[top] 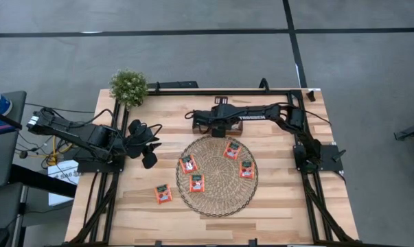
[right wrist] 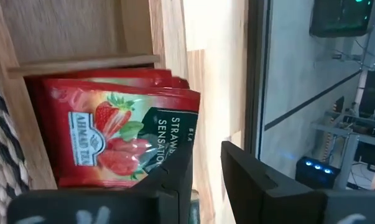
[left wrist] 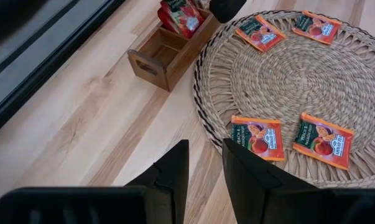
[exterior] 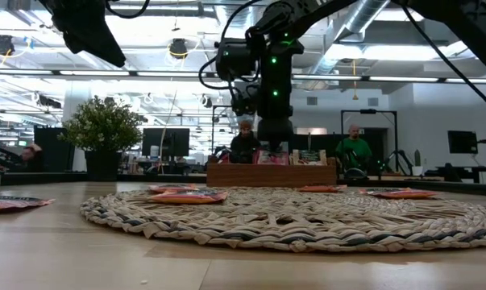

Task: Pick & Place Tea
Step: Put the red tea bag into the middle section of the wooden organizer, then put the orange tea bag into the left section of the wooden organizer

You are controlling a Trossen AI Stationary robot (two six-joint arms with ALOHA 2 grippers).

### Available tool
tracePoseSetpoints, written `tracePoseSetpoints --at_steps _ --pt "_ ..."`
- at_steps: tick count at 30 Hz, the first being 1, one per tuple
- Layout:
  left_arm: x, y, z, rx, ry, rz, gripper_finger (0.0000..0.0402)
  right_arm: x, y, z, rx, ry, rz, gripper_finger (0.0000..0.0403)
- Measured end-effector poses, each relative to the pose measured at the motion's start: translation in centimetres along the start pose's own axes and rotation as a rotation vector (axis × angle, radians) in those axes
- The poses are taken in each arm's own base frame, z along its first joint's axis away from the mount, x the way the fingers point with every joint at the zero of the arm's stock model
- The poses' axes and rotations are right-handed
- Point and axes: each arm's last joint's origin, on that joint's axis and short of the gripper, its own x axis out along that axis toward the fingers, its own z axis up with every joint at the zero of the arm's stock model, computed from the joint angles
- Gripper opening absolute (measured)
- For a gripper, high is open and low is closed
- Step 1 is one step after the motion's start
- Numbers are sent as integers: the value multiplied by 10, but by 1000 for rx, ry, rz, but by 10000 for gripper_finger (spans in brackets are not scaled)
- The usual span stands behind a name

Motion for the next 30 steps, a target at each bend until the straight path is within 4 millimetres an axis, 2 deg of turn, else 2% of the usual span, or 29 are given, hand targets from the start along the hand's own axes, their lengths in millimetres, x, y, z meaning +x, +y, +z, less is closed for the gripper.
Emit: tracePoseSetpoints --at_steps 7,16,20,24,30 --pt "0 0 0 0 0 0 89 -11 0 2 -7 -45 -4 77" --pt "0 0 0 0 1 -1 89 -11 1 2 -16 -36 -32 77" --pt "0 0 0 0 1 0 89 -18 -9 -1 -10 -39 -96 77" --pt "0 0 0 1 4 -4 89 -44 -30 -7 52 -96 -120 77" --pt "0 -1 -1 0 23 -34 89 -105 -48 -32 119 -231 -53 77"
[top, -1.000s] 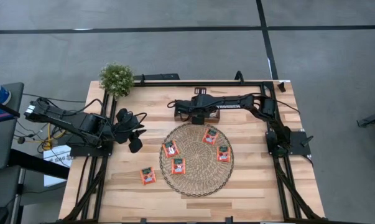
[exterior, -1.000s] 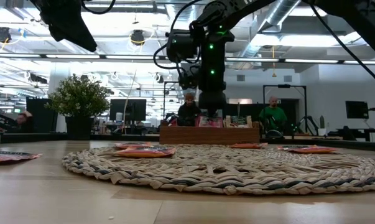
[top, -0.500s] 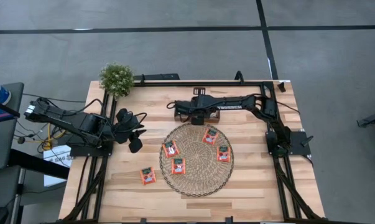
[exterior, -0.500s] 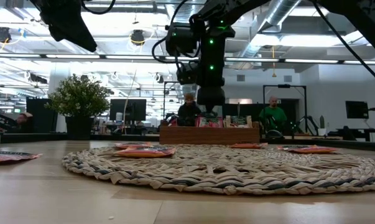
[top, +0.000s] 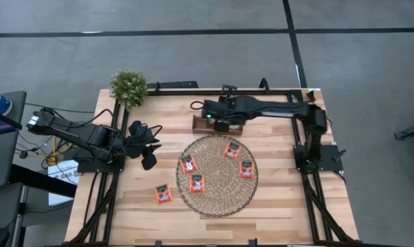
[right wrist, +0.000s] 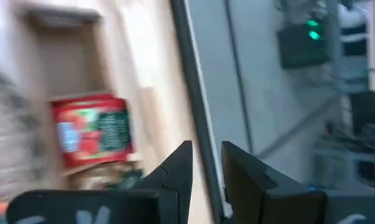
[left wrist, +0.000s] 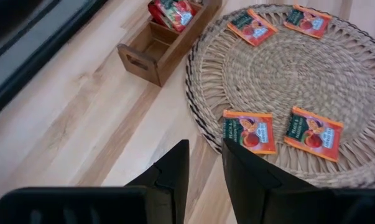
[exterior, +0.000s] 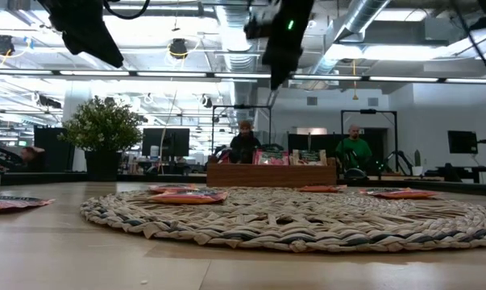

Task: Pick & Place Tea
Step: Put the orange tea bag into the left section of the wooden organizer

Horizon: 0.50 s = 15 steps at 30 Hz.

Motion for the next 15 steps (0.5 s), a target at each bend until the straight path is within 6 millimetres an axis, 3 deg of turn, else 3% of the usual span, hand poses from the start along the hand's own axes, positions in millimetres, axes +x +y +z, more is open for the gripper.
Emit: tracePoseSetpoints --at_steps 7,15 --pt "1 -1 -1 3 19 -22 89 -71 -8 -27 102 -98 285 77" --pt "2 -4 -2 3 54 -69 89 -117 26 -47 25 -75 373 77"
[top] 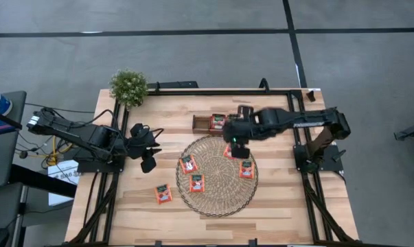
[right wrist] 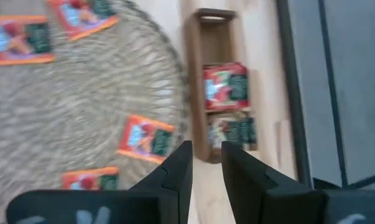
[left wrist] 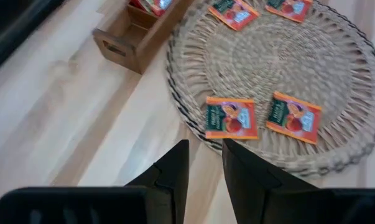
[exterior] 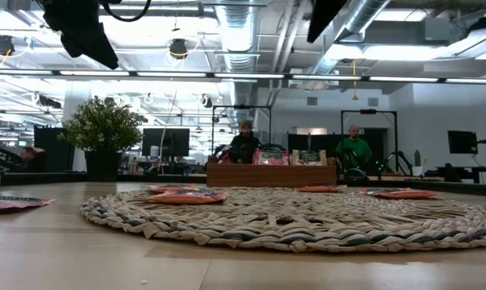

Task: Pick & Place Tea
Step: Put the orange tea bag into the left section of the wooden organizer

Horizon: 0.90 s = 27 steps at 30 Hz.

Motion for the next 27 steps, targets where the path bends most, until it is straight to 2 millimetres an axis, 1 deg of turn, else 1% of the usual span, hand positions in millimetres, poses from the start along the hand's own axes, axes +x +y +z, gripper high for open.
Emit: tracePoseSetpoints --at_steps 3,6,9,11,13,16,20,22,24,27 --pt "0 -1 -1 -1 24 -38 89 1 26 -6 -43 0 22 77" --pt "0 -2 -1 -4 47 -74 89 10 52 -18 -62 25 37 77" --pt "0 -4 -1 -6 64 -111 89 22 76 -37 -66 43 47 77" --pt "1 -5 -1 -9 66 -124 89 28 87 -48 -55 22 60 77" --pt "2 -7 1 -13 56 -131 89 29 93 -59 -41 7 74 77" --pt "7 -11 4 -22 39 -146 89 27 87 -73 -3 -12 81 77" --pt "18 -21 10 -36 9 -168 89 17 66 -90 48 -49 84 77" --pt "26 -27 12 -40 -2 -172 89 11 55 -101 76 -86 89 77" --pt "36 -33 15 -45 -24 -153 89 8 46 -111 114 -163 107 77" --pt "54 -42 18 -54 -53 -120 89 6 35 -133 170 -269 139 77"
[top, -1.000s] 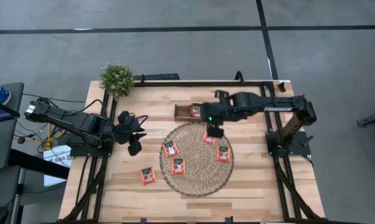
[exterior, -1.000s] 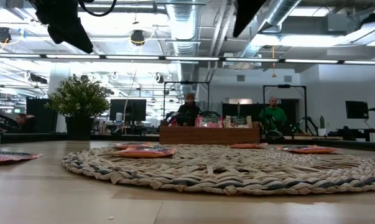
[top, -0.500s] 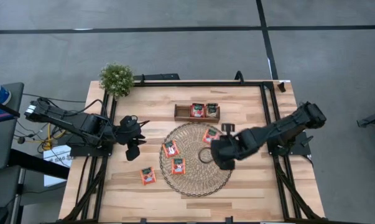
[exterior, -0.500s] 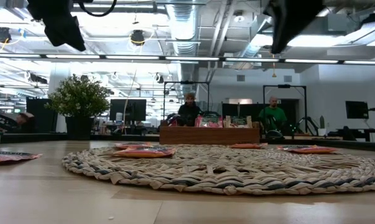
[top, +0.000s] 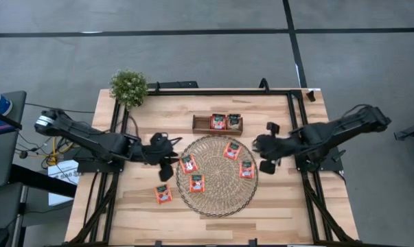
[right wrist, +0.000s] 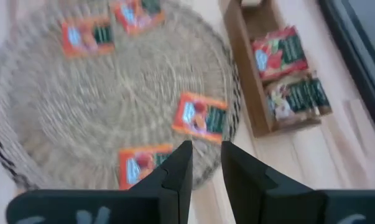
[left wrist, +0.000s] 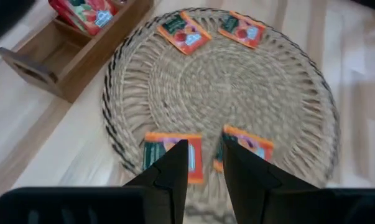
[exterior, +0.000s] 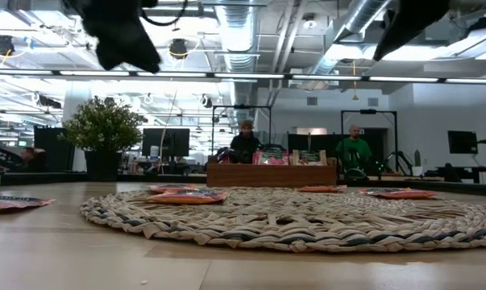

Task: Pick & Place Tea
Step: Put the orange tea bag into the left section of the wooden organizer

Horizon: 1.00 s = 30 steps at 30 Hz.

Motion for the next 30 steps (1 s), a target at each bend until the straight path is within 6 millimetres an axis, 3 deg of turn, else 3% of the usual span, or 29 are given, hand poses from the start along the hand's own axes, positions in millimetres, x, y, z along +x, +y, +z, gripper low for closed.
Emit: tracePoseSetpoints --at_steps 7,15,24,30 --pt "48 -8 7 -61 -49 -27 89 -15 -21 -47 185 -173 78 77" --pt "82 4 18 -154 34 -38 89 -13 -23 -78 244 -313 174 77" --pt "82 16 39 -151 105 38 89 -4 -27 -100 274 -474 234 77" --pt "80 18 40 -154 149 39 89 -1 -31 -113 324 -655 301 77"
